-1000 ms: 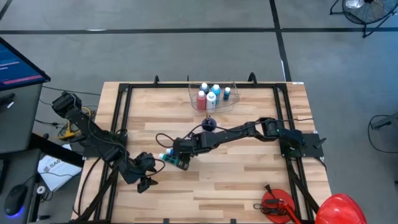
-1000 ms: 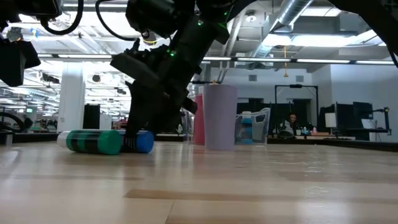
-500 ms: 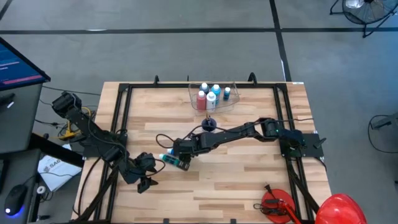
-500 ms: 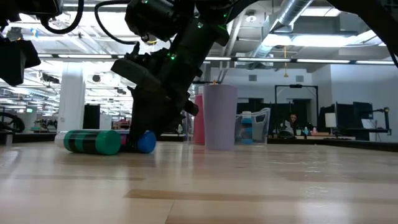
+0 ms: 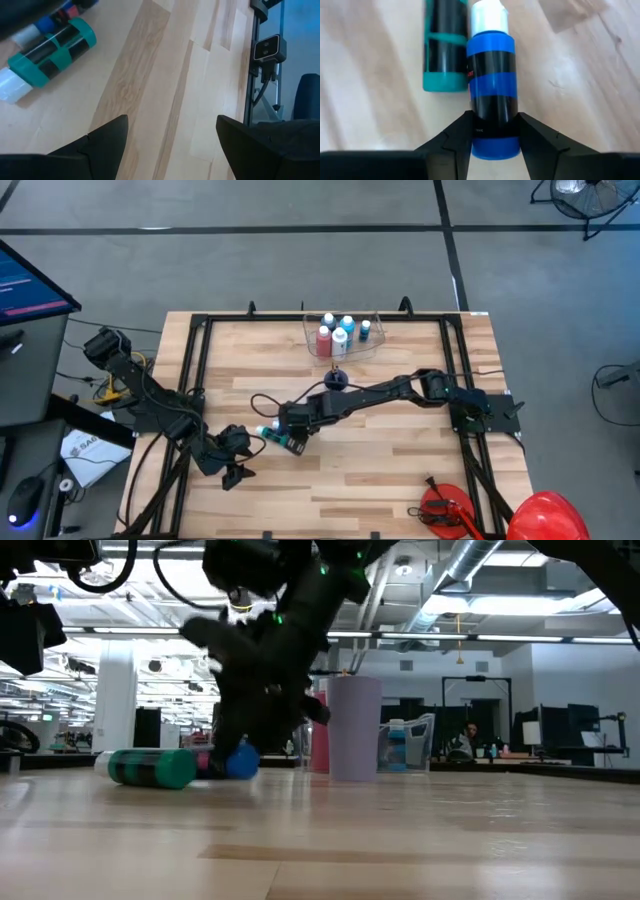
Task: Pick & Place Paint Supplies
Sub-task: Put the blue paint bottle into the transparent bin
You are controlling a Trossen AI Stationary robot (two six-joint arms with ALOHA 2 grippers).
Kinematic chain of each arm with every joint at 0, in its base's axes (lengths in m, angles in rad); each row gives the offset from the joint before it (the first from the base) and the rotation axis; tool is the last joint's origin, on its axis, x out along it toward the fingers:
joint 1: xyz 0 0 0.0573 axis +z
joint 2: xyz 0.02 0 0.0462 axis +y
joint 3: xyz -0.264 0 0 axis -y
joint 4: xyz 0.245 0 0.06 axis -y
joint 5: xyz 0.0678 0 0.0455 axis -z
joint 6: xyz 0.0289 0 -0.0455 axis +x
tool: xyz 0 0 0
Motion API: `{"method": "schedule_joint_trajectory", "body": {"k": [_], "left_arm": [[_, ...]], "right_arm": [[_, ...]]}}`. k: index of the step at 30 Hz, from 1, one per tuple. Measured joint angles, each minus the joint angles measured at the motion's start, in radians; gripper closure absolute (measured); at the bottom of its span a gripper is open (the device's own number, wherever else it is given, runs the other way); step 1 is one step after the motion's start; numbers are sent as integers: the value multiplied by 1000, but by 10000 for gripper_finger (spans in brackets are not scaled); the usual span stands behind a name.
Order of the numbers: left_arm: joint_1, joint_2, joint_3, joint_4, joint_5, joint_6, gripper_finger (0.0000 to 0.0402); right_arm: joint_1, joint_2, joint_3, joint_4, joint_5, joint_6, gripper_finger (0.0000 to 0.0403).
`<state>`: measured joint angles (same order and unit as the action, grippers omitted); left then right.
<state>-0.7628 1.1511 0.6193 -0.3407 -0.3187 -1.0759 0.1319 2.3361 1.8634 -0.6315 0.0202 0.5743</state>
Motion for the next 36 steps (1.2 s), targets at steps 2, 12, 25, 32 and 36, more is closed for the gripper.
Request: {"method": "schedule_joint_trajectory", "body": {"k": [2, 12, 25, 32, 36], "left_arm": [[0, 0, 0, 1, 0, 0, 106], [-28, -1, -37, -1, -164, -131, 133], [-222, -43, -293, 274, -496, -558, 175], [-246, -232, -310, 382, -818, -469, 175], [-248, -365, -310, 406, -905, -335, 176]], "right_arm": [[3, 1, 38, -31, -17, -3, 266], [5, -1, 268, -185, -31, -57, 266], [-55, -2, 492, -213, -153, 83, 275], [-94, -25, 495, -108, -318, 176, 288], [-102, -20, 492, -76, -357, 195, 287]]}}
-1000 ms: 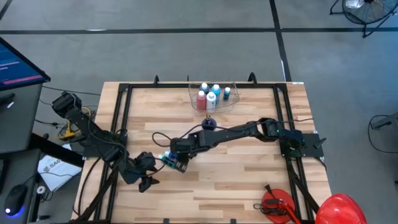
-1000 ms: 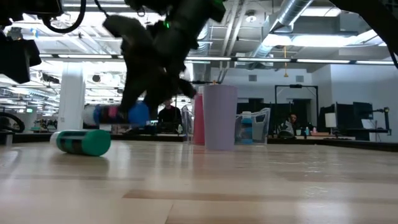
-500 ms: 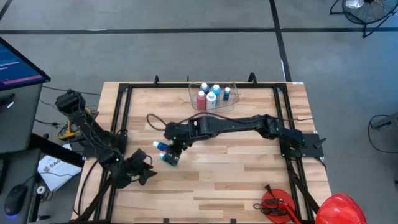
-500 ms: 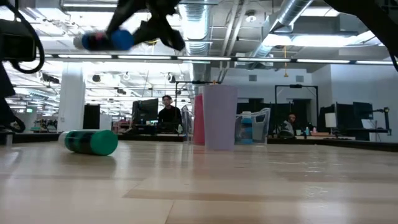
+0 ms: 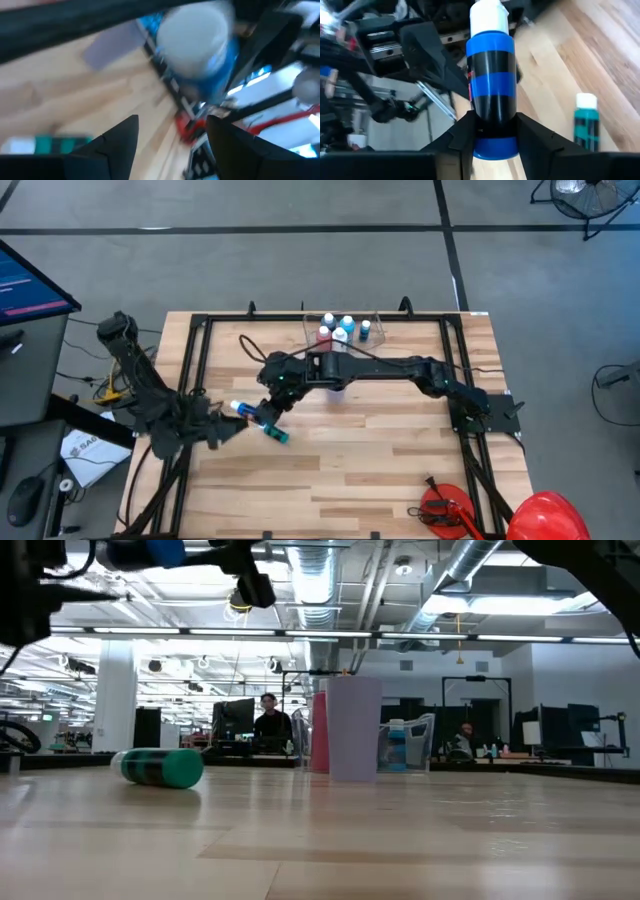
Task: Pick & Place Paint Supplies
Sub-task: Put the blue paint bottle into the transparent bin
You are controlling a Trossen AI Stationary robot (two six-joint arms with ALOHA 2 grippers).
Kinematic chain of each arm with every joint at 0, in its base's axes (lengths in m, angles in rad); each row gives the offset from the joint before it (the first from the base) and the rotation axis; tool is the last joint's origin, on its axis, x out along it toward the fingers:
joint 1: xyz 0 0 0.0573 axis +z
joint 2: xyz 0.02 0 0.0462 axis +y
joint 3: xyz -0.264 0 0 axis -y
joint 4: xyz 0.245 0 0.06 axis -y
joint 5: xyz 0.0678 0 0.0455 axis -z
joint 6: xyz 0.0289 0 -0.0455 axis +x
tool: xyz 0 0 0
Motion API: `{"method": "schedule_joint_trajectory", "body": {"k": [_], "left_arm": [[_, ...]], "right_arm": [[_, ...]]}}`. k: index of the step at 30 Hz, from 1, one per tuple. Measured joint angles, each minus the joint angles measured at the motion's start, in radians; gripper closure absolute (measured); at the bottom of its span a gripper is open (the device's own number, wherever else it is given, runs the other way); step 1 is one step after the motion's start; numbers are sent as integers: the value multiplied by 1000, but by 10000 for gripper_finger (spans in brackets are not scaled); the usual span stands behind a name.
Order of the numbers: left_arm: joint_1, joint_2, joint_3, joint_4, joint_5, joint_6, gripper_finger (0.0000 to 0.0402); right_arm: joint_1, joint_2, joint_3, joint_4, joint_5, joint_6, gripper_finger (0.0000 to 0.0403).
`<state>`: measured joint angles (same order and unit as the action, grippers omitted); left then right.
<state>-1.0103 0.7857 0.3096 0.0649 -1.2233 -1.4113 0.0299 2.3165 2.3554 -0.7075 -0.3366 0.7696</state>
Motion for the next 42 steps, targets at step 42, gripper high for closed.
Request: {"method": "schedule_joint_trajectory", "body": {"k": [42], "left_arm": [[12, -235, 0, 215, 69, 546, 280]], "right_arm": [[-3, -1, 0, 140, -124, 47, 248]]}}
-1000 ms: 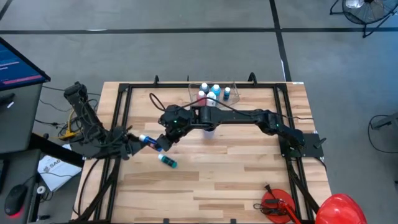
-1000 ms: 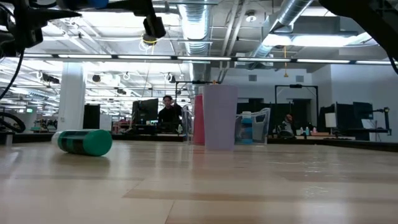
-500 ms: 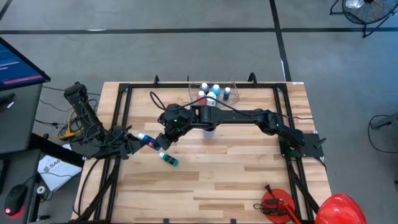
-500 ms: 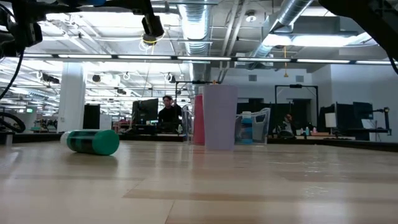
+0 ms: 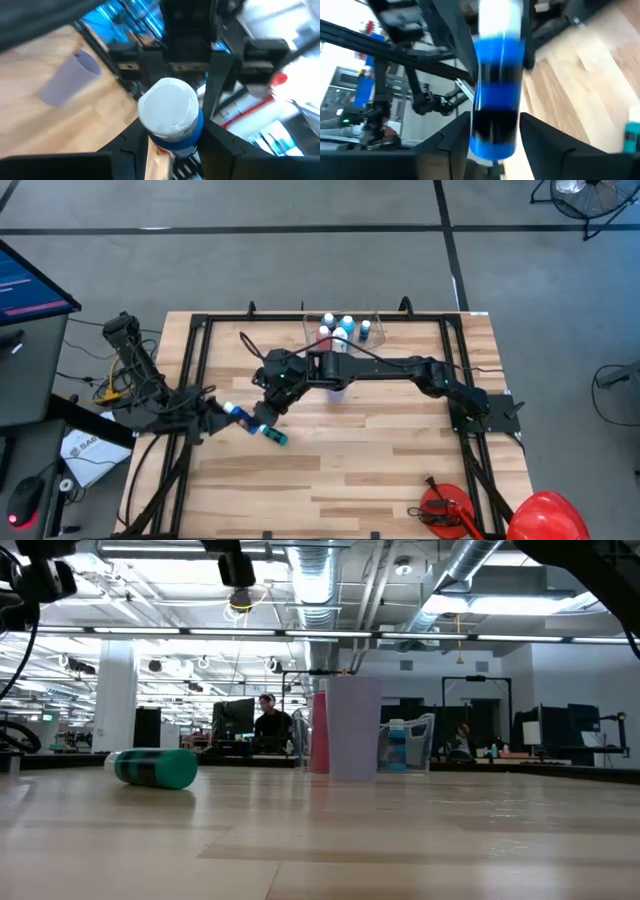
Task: Pick & Place Paint Supplies
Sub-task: Put the blue paint bottle into the transparent bin
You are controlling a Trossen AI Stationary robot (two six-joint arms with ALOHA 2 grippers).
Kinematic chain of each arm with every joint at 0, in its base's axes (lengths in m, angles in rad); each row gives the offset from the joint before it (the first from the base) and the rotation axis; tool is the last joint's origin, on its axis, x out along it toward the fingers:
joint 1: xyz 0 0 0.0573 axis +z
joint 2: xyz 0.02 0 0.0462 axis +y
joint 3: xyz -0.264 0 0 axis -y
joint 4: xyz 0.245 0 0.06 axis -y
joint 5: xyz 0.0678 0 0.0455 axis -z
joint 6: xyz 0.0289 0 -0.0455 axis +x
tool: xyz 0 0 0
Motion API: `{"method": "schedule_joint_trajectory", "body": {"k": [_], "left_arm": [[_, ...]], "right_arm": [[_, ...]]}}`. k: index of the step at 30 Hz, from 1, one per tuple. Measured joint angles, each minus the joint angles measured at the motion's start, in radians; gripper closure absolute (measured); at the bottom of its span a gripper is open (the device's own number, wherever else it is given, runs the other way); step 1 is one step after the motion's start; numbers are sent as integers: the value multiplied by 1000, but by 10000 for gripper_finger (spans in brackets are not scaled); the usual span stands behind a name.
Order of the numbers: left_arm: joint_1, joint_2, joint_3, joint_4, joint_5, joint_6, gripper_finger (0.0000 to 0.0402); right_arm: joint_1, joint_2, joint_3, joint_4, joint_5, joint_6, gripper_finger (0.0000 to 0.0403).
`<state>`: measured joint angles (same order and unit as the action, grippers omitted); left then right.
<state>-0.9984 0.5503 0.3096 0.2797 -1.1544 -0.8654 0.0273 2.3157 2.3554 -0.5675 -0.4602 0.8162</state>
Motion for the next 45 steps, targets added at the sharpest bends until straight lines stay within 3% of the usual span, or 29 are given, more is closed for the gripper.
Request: {"method": "schedule_joint_trajectory", "body": {"k": [6, 12, 27, 37, 45], "left_arm": [[-1, 1, 0, 3, 148, 19, 279], [-1, 0, 0, 8, 165, 24, 280], [32, 0, 0, 19, 161, 24, 276], [72, -2, 0, 87, 161, 76, 276], [110, 4, 0, 131, 228, 106, 276]], "right_arm": [[-4, 0, 0, 83, -60, 28, 207], [13, 0, 0, 89, -146, 50, 184], [31, 0, 0, 74, -63, 41, 178], [42, 0, 0, 35, -63, 18, 178], [46, 0, 0, 34, -53, 13, 187]]}}
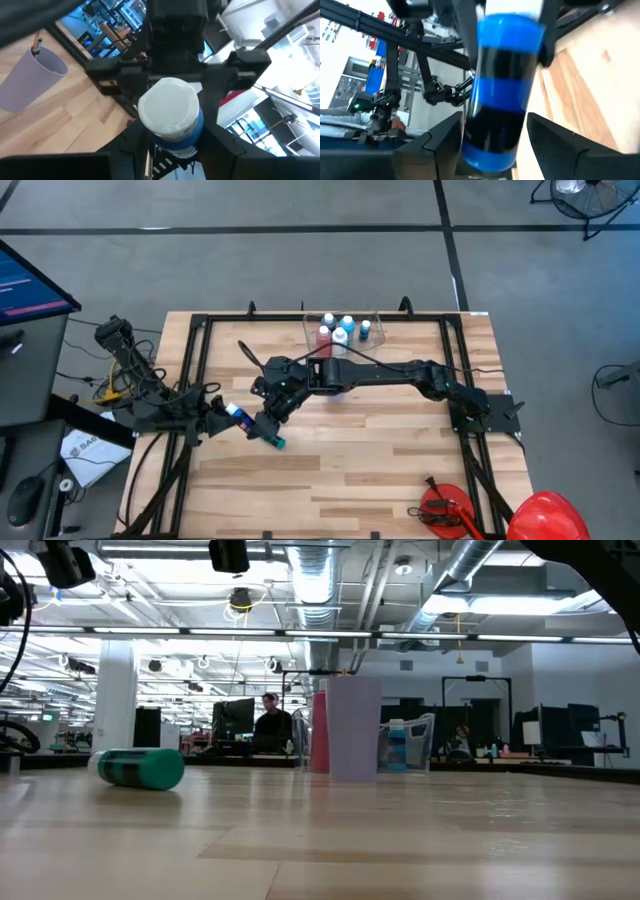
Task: Pick & Place Paint Supplies
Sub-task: Put the blue paint bottle into the transparent bin
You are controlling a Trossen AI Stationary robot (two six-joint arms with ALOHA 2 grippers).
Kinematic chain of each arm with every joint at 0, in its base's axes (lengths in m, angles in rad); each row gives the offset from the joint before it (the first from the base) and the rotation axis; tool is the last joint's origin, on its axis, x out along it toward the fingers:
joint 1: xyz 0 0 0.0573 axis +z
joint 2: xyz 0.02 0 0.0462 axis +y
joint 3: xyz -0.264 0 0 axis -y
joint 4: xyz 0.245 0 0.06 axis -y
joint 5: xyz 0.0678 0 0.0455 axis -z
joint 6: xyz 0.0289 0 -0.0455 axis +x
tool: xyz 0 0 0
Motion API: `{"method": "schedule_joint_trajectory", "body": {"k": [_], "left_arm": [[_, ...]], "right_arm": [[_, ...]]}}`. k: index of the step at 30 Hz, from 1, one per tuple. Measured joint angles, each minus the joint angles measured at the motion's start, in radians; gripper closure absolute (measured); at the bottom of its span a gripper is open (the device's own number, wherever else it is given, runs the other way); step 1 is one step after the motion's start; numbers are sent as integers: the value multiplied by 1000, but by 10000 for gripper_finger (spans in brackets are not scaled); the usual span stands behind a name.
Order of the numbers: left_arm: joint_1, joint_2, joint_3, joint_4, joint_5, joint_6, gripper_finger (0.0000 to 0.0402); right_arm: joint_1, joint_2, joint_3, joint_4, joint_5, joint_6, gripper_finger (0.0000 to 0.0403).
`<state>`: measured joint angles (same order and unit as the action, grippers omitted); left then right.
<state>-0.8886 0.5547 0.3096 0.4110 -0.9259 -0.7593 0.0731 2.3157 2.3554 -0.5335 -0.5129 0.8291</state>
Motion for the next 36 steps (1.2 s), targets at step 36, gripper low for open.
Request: {"method": "schedule_joint_trajectory", "body": {"k": [36], "left_arm": [[18, 134, 1, 310, -144, 199, 123]], "right_arm": [[9, 2, 0, 183, 159, 89, 290]]}}
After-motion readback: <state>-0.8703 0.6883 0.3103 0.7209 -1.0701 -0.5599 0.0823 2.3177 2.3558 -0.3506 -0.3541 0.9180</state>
